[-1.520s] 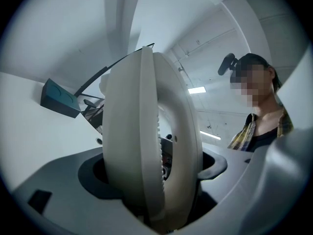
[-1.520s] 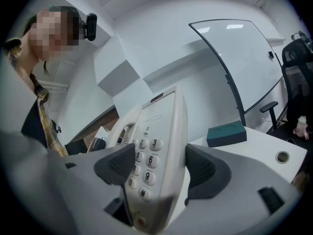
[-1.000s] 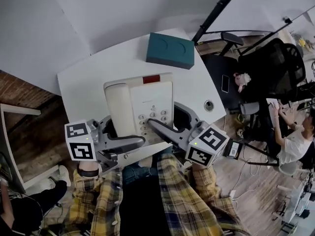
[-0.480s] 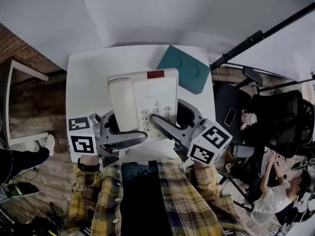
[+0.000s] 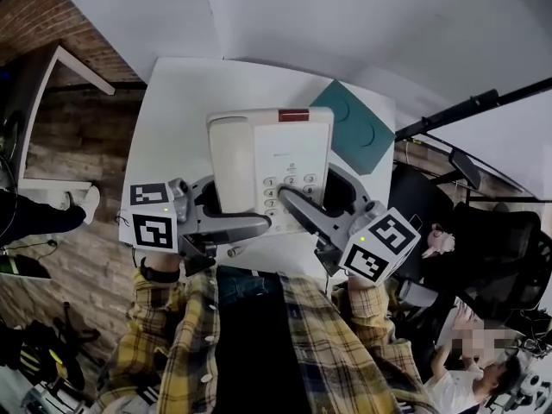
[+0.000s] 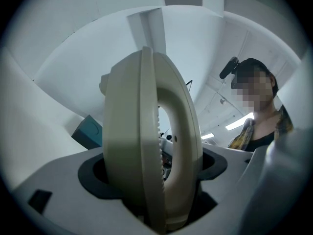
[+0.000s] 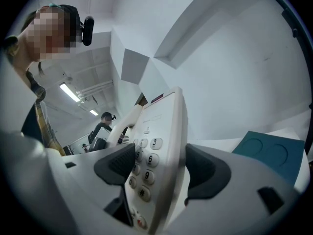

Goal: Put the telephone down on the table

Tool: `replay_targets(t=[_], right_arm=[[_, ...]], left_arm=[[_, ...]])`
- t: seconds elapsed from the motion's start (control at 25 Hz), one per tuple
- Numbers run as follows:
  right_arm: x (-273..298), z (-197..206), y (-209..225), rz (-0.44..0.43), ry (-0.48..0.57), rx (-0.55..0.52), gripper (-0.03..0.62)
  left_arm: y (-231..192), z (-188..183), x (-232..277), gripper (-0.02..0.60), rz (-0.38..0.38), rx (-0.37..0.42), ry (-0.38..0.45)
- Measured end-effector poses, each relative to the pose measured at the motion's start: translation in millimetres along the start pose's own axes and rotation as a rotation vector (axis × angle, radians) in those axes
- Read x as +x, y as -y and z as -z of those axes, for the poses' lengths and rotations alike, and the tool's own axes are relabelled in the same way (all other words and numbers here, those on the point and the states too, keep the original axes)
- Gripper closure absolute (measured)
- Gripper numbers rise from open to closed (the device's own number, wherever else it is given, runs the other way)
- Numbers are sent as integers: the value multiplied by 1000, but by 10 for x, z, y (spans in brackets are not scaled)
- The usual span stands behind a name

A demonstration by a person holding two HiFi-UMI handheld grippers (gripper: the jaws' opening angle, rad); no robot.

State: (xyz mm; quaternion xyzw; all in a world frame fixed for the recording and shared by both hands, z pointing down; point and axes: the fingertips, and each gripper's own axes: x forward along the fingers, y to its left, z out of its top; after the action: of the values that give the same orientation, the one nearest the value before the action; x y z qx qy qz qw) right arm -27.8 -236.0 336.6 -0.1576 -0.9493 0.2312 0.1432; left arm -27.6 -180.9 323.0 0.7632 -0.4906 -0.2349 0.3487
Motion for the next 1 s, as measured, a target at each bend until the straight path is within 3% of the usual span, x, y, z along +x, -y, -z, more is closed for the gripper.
replay_targets(t=[1.0], right_arm=[[188, 155, -9, 54, -15, 46, 296]], left_arm=[[-154, 38, -183, 158, 24, -19, -56]])
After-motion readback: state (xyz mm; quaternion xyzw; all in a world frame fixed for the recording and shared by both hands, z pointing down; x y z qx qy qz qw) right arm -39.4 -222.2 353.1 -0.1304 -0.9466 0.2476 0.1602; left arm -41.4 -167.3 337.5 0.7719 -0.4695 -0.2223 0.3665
